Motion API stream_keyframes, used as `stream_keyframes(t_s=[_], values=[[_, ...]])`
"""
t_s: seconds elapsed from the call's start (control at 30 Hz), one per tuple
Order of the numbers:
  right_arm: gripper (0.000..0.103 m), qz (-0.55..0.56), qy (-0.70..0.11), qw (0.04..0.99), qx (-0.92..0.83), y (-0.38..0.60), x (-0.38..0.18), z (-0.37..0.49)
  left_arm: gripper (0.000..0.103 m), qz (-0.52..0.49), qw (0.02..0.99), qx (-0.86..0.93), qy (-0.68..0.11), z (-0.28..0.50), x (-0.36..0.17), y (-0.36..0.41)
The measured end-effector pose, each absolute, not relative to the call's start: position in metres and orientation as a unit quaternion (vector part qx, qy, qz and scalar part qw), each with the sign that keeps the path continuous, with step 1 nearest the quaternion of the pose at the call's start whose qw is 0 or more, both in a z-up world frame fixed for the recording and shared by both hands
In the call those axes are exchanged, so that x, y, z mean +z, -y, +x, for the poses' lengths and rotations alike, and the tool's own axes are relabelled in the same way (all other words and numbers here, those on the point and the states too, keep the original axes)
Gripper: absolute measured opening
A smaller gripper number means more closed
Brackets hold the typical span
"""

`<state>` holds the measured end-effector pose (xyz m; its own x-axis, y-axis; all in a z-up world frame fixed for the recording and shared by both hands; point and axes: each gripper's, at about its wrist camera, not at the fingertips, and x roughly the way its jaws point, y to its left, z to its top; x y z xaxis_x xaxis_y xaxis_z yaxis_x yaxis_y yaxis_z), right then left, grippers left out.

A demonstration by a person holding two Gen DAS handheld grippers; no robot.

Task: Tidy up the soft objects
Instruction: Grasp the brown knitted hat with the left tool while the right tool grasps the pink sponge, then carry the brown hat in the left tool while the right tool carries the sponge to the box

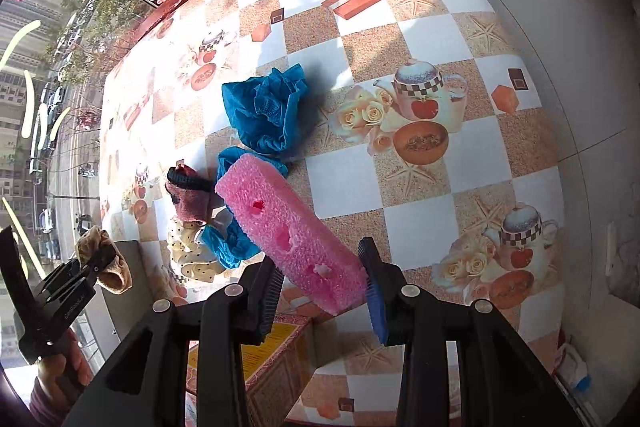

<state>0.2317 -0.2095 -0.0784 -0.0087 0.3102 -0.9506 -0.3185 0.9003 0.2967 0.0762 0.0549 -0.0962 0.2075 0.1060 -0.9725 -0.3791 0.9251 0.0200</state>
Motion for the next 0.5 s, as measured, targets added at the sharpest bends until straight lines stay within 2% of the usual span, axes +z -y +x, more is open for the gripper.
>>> stream_keyframes(t_s=[0.5], values=[[0.039,0.001,-0.638,0.719,0.277,0.162,-0.006,0.127,0.033,-0.059,0.807,0.099,-0.579,-0.001,-0.038,-0.005]])
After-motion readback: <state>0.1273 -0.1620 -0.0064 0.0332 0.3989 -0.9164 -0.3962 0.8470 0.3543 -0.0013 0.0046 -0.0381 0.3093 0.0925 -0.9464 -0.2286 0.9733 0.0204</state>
